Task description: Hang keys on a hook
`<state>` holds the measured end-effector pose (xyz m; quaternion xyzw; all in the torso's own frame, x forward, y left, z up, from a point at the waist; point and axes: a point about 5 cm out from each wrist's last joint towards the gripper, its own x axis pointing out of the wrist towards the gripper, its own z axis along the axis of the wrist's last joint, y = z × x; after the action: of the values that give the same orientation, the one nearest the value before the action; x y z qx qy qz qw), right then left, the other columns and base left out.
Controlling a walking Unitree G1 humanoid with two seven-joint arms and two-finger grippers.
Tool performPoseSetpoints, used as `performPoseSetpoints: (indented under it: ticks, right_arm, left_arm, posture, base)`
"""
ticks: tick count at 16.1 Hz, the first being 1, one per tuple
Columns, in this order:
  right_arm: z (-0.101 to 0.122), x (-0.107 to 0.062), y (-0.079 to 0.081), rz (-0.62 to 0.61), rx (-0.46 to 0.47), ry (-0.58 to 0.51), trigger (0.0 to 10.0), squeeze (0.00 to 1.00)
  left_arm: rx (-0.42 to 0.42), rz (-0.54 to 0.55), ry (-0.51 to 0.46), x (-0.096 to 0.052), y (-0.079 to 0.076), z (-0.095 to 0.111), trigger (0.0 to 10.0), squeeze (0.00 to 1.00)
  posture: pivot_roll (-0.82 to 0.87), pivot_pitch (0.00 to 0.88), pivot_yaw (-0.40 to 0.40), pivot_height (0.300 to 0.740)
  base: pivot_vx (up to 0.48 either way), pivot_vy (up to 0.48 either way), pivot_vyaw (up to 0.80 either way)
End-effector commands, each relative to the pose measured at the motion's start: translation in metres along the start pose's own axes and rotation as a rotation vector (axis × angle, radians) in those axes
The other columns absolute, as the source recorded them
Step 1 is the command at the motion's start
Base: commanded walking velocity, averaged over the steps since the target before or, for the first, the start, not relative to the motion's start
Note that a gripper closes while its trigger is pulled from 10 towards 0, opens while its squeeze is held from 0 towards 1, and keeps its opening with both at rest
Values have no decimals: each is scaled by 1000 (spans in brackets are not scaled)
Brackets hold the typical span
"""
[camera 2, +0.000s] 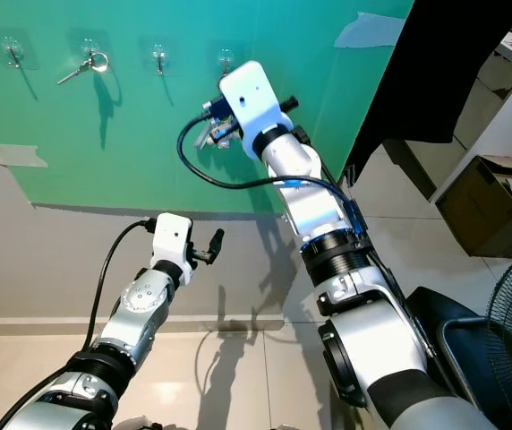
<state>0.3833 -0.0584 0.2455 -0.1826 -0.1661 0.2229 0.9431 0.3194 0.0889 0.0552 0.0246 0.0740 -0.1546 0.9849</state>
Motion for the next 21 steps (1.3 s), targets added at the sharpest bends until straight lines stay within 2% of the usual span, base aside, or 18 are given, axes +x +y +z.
performPoseSetpoints:
  ticks: [1,7,15,21]
  right_arm:
    - [14,3,-7,7,-32,-44,10000,0]
    - [25,19,3,104,-53,-57,10000,0]
    - [27,30,17,188,-62,-54,10000,0]
    - [27,33,16,200,-83,-56,10000,0]
  left_arm:
    - [15,-36,-3,4,-9,3,10000,0]
    - [12,-30,-15,4,-13,4,10000,0]
    - [-6,26,-24,-3,-9,-1,10000,0]
    - [-11,40,-23,-8,-8,-5,10000,0]
  posture:
    - [-32,0,-92,740]
    - [3,0,-135,740]
    - [76,0,-205,740]
    - [89,0,-215,740]
  base:
    - [0,0,0]
    - [0,0,0]
    - [0,0,0]
    - [0,0,0]
